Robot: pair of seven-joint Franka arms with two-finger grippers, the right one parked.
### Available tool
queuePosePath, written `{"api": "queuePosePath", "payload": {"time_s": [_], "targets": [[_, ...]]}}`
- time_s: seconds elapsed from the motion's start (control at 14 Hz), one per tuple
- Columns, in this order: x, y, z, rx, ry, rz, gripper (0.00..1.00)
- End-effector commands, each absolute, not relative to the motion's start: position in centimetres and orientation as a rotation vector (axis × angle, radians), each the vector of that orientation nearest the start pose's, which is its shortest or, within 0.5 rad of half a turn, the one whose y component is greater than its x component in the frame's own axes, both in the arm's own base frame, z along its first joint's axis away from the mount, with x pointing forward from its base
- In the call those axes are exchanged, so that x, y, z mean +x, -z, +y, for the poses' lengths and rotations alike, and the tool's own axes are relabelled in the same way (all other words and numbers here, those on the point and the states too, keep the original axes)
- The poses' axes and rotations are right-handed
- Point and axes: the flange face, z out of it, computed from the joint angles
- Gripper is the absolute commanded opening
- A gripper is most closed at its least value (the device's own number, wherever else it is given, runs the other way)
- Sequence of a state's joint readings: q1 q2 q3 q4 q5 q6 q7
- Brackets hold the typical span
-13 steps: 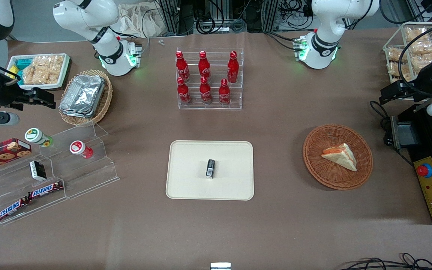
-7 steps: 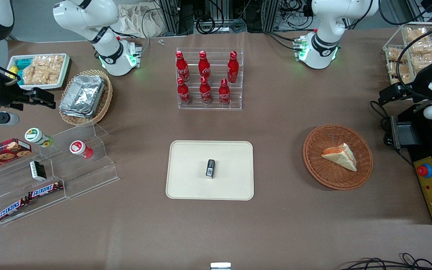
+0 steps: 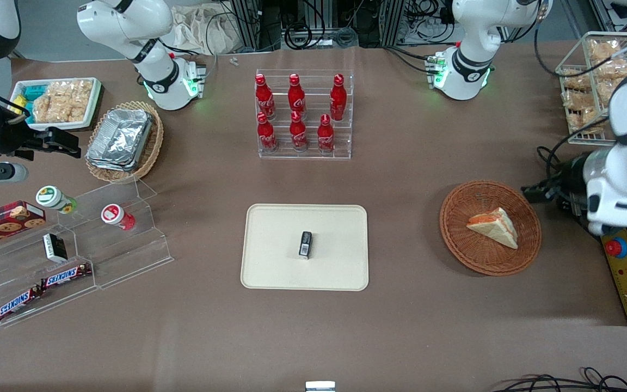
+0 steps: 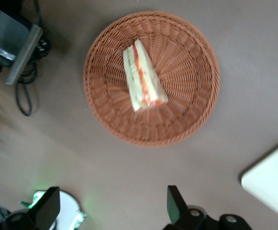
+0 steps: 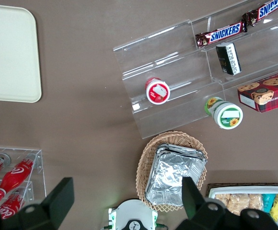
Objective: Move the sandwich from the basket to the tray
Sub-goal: 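Move the left gripper over the wrapped sandwich in the wicker basket, then lower the left gripper onto the wrapped sandwich and close it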
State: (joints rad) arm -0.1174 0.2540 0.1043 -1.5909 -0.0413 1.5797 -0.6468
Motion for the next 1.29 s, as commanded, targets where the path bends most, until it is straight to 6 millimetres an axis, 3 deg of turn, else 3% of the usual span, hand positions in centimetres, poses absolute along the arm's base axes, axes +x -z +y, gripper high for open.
{"api": "queuePosePath", "payload": {"time_s": [0.0, 0.36, 0.57, 0.79, 0.86, 1.07, 1.14, 1.21], "targets": [[60.0, -41.6, -0.1, -2.872, -0.266, -1.107, 1.0], [57.5, -32.3, 0.2, -2.84, -0.134, -1.251, 1.0], [55.6, -28.0, 0.6, -2.841, -0.073, -1.291, 1.0], [55.7, -25.3, 0.5, -2.812, -0.034, -1.357, 0.99], [55.8, -24.7, 0.4, -2.802, -0.019, -1.381, 0.84], [56.0, -23.7, 0.4, -2.784, -0.003, -1.419, 0.14], [56.1, -24.2, 0.4, -2.787, 0.01, -1.422, 0.0], [56.2, -25.0, 0.4, -2.791, 0.024, -1.429, 0.0]]}}
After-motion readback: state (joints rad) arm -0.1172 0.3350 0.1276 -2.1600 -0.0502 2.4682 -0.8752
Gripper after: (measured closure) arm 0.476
